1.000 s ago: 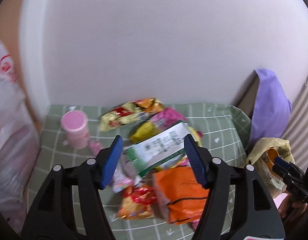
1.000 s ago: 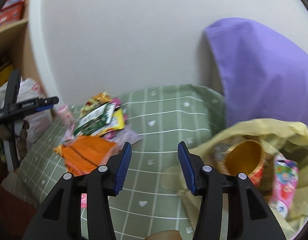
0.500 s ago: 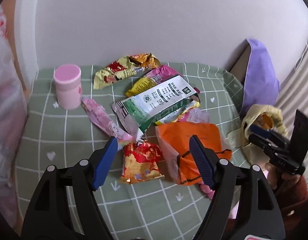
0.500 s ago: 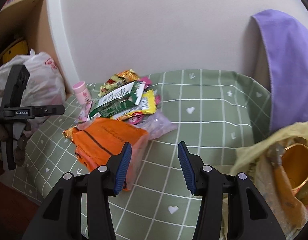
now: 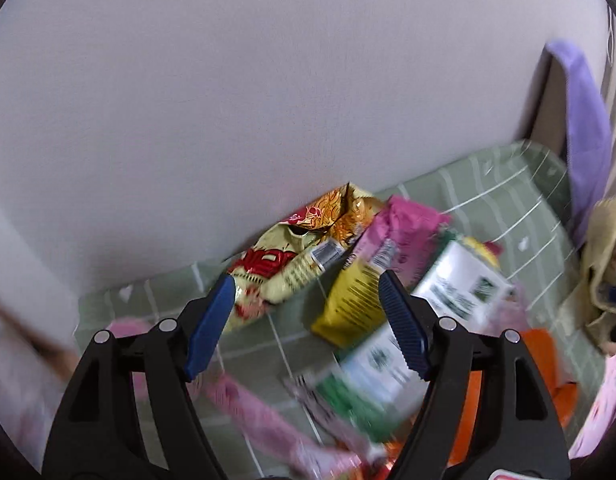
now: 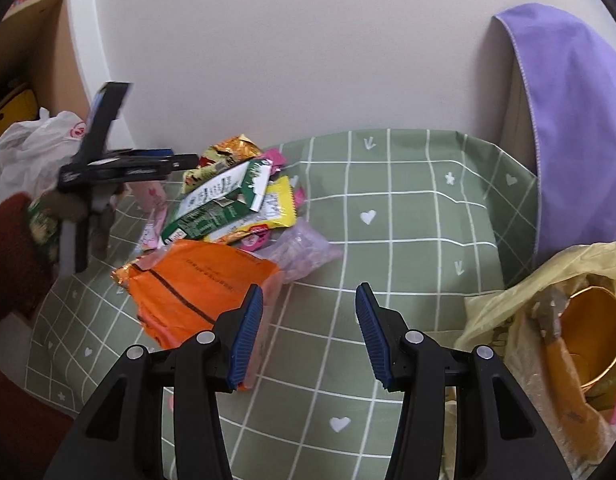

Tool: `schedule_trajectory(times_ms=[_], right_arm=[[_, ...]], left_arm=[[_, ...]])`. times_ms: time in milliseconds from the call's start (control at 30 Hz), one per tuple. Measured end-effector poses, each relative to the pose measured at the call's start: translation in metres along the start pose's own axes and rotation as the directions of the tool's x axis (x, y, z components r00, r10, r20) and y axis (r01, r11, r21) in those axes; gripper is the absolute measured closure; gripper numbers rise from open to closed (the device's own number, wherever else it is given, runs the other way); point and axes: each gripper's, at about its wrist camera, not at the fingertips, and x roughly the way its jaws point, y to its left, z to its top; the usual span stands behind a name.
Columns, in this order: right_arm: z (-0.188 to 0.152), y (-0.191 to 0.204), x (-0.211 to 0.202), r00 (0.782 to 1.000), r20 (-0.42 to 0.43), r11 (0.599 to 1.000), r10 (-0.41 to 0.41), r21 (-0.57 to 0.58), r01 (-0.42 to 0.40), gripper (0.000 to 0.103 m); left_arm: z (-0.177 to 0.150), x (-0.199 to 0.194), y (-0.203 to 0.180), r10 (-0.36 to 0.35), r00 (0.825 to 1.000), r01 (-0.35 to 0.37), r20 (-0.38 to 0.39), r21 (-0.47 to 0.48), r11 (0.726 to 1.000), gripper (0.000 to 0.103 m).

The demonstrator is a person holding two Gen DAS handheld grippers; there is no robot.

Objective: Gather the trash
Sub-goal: 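Move both tools back to the table and grasp the yellow snack bag with the left gripper, then grasp the pink candy stick with the right gripper while the left holds the snack bag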

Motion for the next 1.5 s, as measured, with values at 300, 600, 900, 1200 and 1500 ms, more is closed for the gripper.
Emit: schedule_trajectory(times_ms=[300, 600, 900, 1200, 1500], right_arm=[[-0.009, -0.02, 0.003, 0.998, -0.041, 0.999, -0.045, 0.021, 0.046, 0.057], [0.002, -0.007, 0.016, 1.0, -0.026, 1.0, 0.012, 0.003, -0.012, 0.057], [0.029, 0.053, 0.032, 0.984, 0.004, 0.977, 0.178, -0.117, -0.177, 0.057], [0.065, 0.178, 0.099, 0.939, -0.144, 0.876, 0.312, -0.339, -0.343, 0.063], [0.065, 0.218, 0.175, 0.921, -0.306, 0.886, 0.243, -0.315, -0.339, 0.078]], left_arm=[[0.015, 0.055, 0.015, 0.038, 0.984, -0.038, -0.174, 0.002, 0.999, 0.061], [0.002, -0.012, 0.021, -0.093, 0.993, 0.078, -0.07, -0.19, 0.979, 0.083], [-0.054, -0.113, 0.045, -0.048, 0.998, 0.06, 0.041, -0.419, 0.906, 0.086], [-0.144, -0.155, 0.074, 0.006, 0.999, -0.023, -0.033, -0.565, 0.825, 0.086], [-0.175, -0.151, 0.065, -0.023, 0.998, -0.012, -0.053, -0.581, 0.814, 0.086]])
